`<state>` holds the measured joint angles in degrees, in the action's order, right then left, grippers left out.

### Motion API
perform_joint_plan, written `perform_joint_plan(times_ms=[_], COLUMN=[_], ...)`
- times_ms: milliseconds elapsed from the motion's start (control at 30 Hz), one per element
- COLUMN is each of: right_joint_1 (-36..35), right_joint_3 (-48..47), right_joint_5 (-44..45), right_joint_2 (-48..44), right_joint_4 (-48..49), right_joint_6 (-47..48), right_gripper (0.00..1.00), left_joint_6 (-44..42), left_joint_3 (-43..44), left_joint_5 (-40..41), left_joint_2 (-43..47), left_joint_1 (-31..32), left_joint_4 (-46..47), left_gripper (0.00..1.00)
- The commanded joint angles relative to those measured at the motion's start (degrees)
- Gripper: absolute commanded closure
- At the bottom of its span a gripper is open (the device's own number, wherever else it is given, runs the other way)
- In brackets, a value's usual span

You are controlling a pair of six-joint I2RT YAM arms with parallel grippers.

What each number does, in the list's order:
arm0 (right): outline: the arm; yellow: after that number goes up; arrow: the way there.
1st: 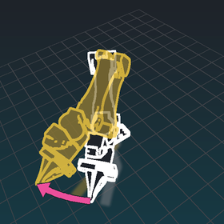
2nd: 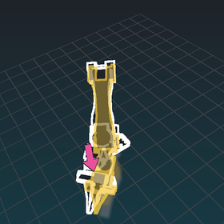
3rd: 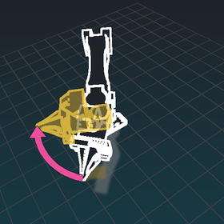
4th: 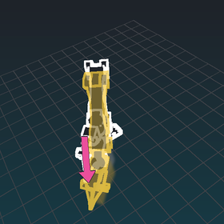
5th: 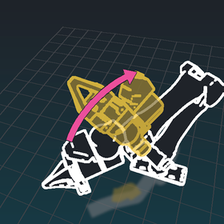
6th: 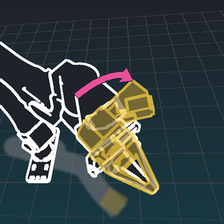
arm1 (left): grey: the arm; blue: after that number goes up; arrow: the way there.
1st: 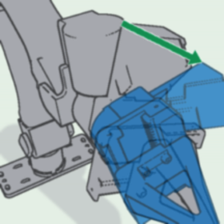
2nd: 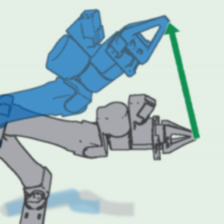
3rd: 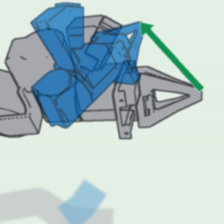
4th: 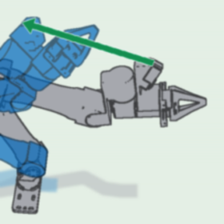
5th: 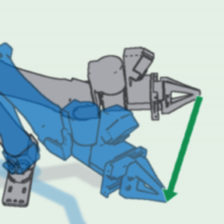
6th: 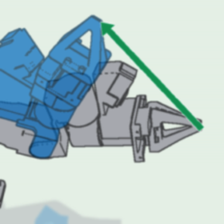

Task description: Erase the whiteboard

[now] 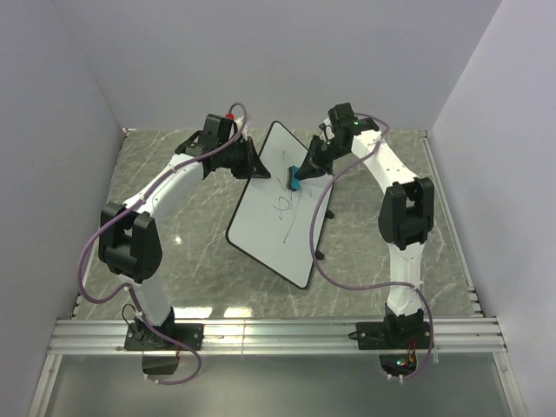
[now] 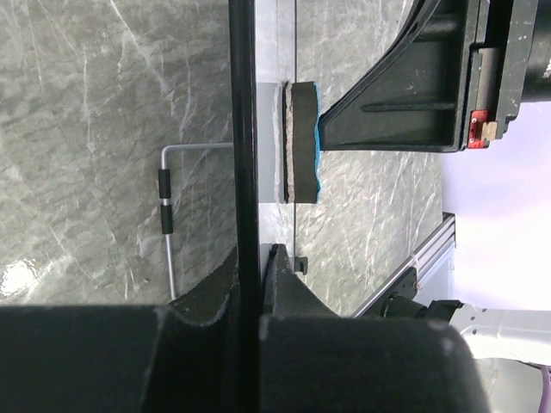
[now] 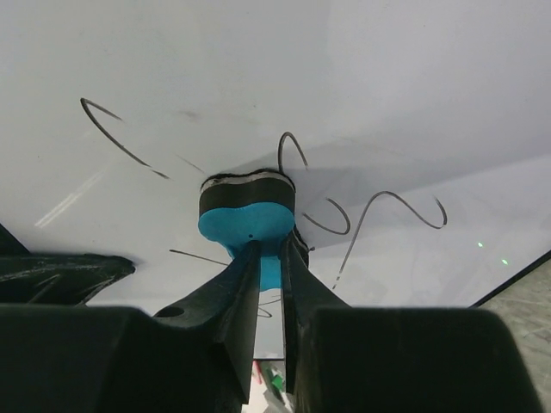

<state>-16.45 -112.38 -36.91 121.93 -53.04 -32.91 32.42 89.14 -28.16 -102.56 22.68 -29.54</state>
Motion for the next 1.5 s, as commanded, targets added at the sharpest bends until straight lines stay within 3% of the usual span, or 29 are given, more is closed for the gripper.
perform_joint_plan(times_ms=[0,233,500,667,1000,1133,1333,1467], right_joint_1=[-0.95,-1.04,-1.57,-1.75,1.15,2.21,2.56,2.65], right_joint_3=[-4.5,-16.2,-14.63,-16.48,15.75,22.71,24.22,19.67], right_joint_5=[2.46,-5.01,-3.88,-1.6,2.8,5.7,8.34,6.41], right_joint_2=[5.16,8.94,8.94,10.44,-0.99,-3.36,-5.65,-4.95], right_joint_4=[-0.76,7.24,19.71,16.31,20.52,21.66,19.9,19.81], right_joint_6=[-0.48,-10.24,-19.03,-16.94,-10.17,-8.67,-7.0,-7.7], right_gripper=[1.0,1.0,1.0,1.0,1.0,1.0,1.0,1.0], left_joint_6=[-14.14,-14.23,-14.23,-14.23,-14.32,-14.14,-14.23,-14.41], left_joint_3=[-5.21,-5.82,-6.0,-6.7,-7.06,-6.7,-7.58,-7.23], left_joint_5=[10.76,11.29,11.2,11.99,11.29,11.2,11.29,11.46], left_joint_2=[-5.72,-5.19,-4.58,-3.52,-3.43,-3.43,-2.73,-2.99], left_joint_1=[5.01,5.01,5.01,4.75,4.75,4.75,4.75,4.75], left_joint_4=[-11.15,-10.98,-10.98,-10.63,-10.19,-10.27,-9.66,-9.92], left_gripper=[1.0,1.0,0.99,1.0,1.0,1.0,1.0,1.0])
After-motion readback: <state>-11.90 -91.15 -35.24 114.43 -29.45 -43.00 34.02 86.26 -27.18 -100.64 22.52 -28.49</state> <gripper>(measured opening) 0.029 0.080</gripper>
